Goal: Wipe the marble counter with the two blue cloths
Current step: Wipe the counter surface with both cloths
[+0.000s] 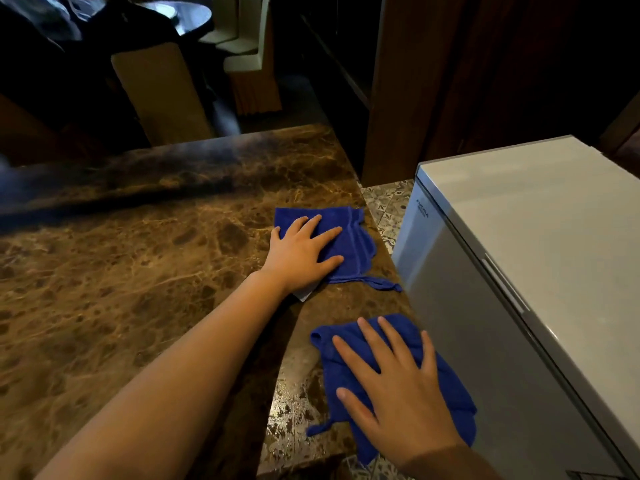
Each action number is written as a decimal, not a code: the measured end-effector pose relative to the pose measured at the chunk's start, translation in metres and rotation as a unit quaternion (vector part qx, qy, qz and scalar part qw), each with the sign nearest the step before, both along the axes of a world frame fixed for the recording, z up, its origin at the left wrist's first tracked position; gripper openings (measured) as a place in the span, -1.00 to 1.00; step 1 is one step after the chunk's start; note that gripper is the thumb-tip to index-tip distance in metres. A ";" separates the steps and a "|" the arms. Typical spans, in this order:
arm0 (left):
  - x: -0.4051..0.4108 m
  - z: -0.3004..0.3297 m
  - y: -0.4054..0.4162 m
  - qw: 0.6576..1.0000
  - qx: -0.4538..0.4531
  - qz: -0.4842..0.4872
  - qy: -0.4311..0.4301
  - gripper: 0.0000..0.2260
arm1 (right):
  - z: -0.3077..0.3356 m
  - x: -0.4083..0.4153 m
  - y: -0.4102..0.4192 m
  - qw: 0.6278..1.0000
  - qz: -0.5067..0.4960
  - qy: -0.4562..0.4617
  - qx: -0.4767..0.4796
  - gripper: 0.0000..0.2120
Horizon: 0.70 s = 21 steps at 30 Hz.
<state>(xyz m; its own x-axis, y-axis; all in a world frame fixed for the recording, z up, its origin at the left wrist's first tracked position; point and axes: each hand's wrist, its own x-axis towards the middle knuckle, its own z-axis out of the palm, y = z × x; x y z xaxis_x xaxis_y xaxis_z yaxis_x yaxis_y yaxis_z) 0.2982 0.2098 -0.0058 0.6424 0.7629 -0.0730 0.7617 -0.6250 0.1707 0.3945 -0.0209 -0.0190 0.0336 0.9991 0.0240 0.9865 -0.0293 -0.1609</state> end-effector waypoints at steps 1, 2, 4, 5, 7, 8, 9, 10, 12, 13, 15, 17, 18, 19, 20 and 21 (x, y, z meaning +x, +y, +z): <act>-0.003 0.000 -0.003 1.000 0.014 -0.002 -0.013 -0.48 | 0.002 -0.001 0.000 1.000 -0.004 0.004 -0.004 -0.46; -0.006 0.000 -0.007 0.999 0.032 -0.007 -0.028 -0.51 | 0.004 -0.003 0.001 1.000 -0.007 0.006 -0.006 -0.46; -0.012 -0.001 -0.015 0.996 0.062 -0.020 -0.060 -0.57 | 0.011 -0.007 0.003 1.000 -0.008 0.008 -0.010 -0.45; -0.014 0.000 -0.018 0.995 0.070 -0.025 -0.073 -0.60 | 0.014 -0.010 0.004 1.000 -0.008 0.007 -0.013 -0.44; -0.017 0.001 -0.021 0.993 0.075 -0.031 -0.087 -0.65 | 0.020 -0.017 0.006 1.000 -0.009 0.005 -0.014 -0.43; -0.019 0.002 -0.023 0.993 0.076 -0.033 -0.090 -0.67 | 0.023 -0.020 0.007 1.000 -0.008 0.004 -0.013 -0.43; -0.022 0.004 -0.024 0.992 0.077 -0.036 -0.093 -0.67 | 0.025 -0.023 0.008 1.000 -0.006 0.003 -0.010 -0.44; -0.026 0.005 -0.025 0.991 0.077 -0.037 -0.102 -0.68 | 0.027 -0.027 0.008 1.000 -0.001 0.000 -0.005 -0.45; -0.042 0.010 -0.028 0.986 0.074 -0.032 -0.148 -0.69 | 0.032 -0.032 0.010 1.000 0.016 -0.005 0.009 -0.49; -0.053 0.014 -0.029 0.982 0.071 -0.028 -0.175 -0.70 | 0.034 -0.034 0.011 0.999 0.028 -0.002 0.016 -0.50; -0.084 0.025 -0.032 0.973 0.068 -0.012 -0.221 -0.69 | 0.037 -0.038 0.013 0.998 0.057 0.005 0.022 -0.50; -0.123 0.038 -0.037 0.966 0.075 0.019 -0.246 -0.65 | 0.036 -0.037 0.016 0.996 0.089 -0.007 0.021 -0.49; -0.145 0.044 -0.042 0.963 0.081 0.040 -0.254 -0.64 | 0.036 -0.034 0.018 0.995 0.100 -0.012 0.014 -0.49; -0.167 0.050 -0.047 0.959 0.088 0.065 -0.261 -0.65 | 0.034 -0.029 0.020 0.994 0.104 -0.011 0.006 -0.47; -0.190 0.055 -0.053 0.956 0.094 0.090 -0.262 -0.67 | 0.032 -0.023 0.022 0.995 0.104 -0.005 -0.003 -0.45; -0.213 0.058 -0.061 0.955 0.101 0.111 -0.257 -0.69 | 0.029 -0.018 0.024 0.995 0.101 -0.002 -0.011 -0.42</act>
